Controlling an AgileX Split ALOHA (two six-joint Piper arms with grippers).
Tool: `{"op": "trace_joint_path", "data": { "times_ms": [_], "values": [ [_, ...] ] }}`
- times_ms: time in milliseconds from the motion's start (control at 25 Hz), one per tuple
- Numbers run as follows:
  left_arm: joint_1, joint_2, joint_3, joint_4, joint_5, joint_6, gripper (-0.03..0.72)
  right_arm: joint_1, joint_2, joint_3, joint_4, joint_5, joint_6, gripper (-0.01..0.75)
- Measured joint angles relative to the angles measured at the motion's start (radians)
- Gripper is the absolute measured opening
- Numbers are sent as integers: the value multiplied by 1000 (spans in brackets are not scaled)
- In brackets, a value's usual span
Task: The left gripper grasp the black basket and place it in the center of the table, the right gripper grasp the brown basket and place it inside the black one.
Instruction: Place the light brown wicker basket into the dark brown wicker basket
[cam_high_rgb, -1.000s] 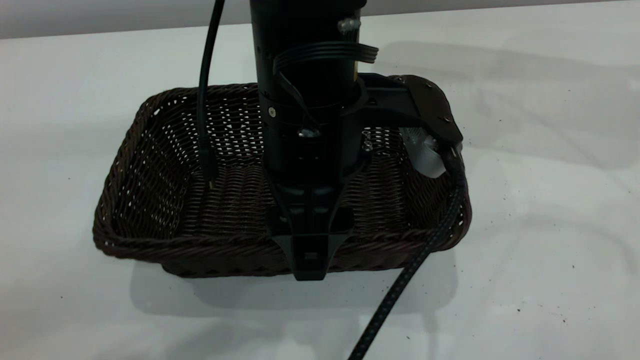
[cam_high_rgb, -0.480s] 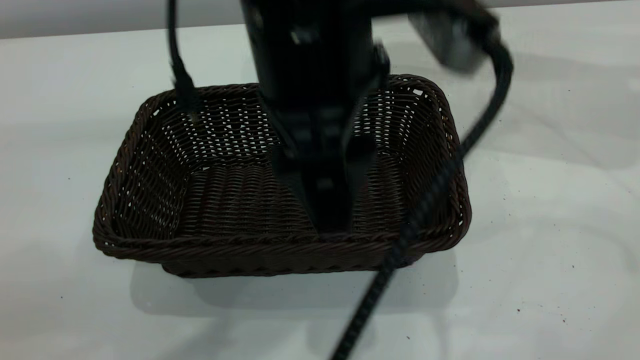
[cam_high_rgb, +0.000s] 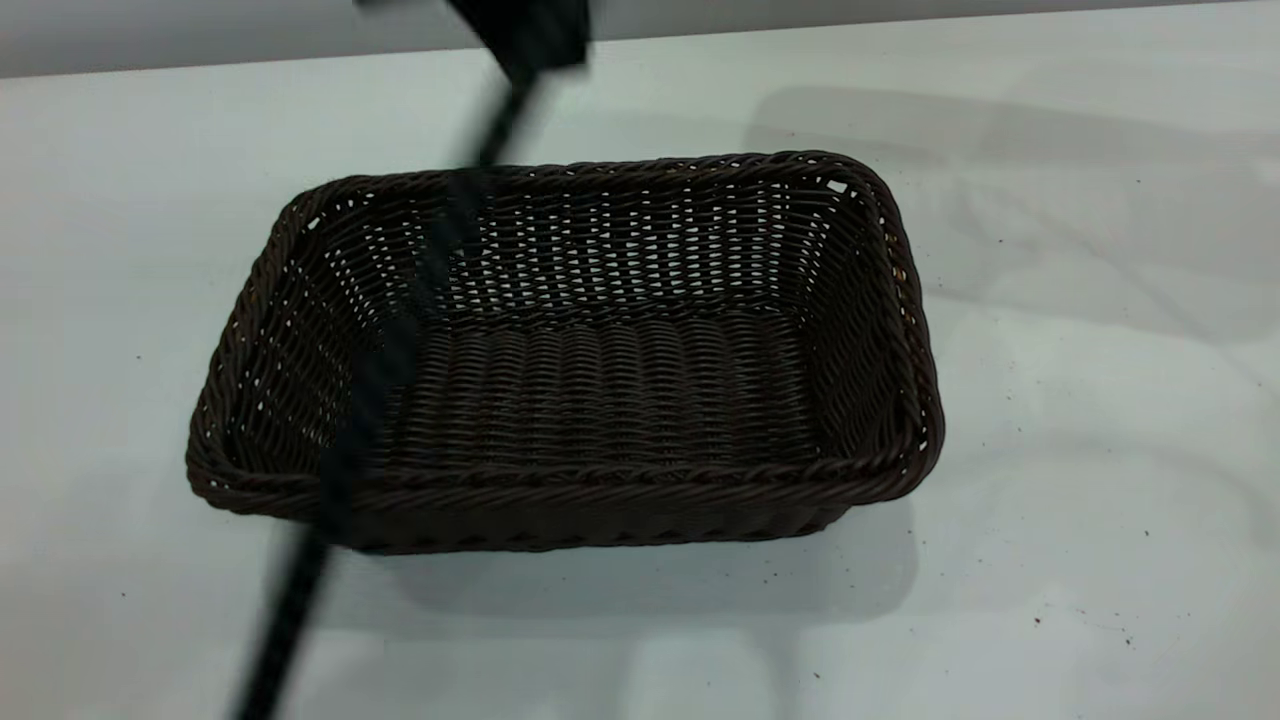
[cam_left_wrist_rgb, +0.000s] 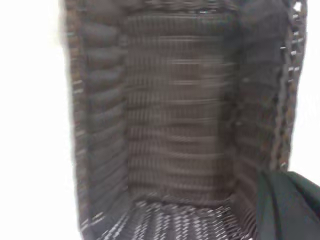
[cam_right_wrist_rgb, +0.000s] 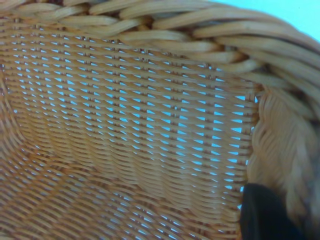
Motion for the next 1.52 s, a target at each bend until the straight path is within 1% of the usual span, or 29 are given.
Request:
{"op": "trace_joint_path", "data": {
  "times_ms": [200,360,480,640,720,960,1120,1240,1360,1520],
  "values": [
    [0,-110,0,108,-72,-119,1,1,0,0,7,43,1,113],
    [0,-198,0,251,-122,-256,0,17,0,1,61,36,33,113],
    [0,-254,0,389,-126,-349,0,54,0,1,75,34,69,111],
    [0,-302,0,584,-126,-483,0,135,0,2,72,35,118,111],
    [0,-304,0,677,-117,-556,0,187,-1,6,73,35,139,111],
    [0,-308,0,890,-116,-700,0,332,-1,79,81,35,178,111],
    [0,-308,0,952,-117,-719,0,407,-1,144,79,34,186,111],
    [0,-308,0,953,-117,-720,0,447,-1,181,83,34,188,111],
    [0,-308,0,953,-117,-720,0,470,-1,215,86,33,205,111],
    [0,-308,0,949,-116,-730,-1,480,-1,245,82,33,211,111]
  ]
}}
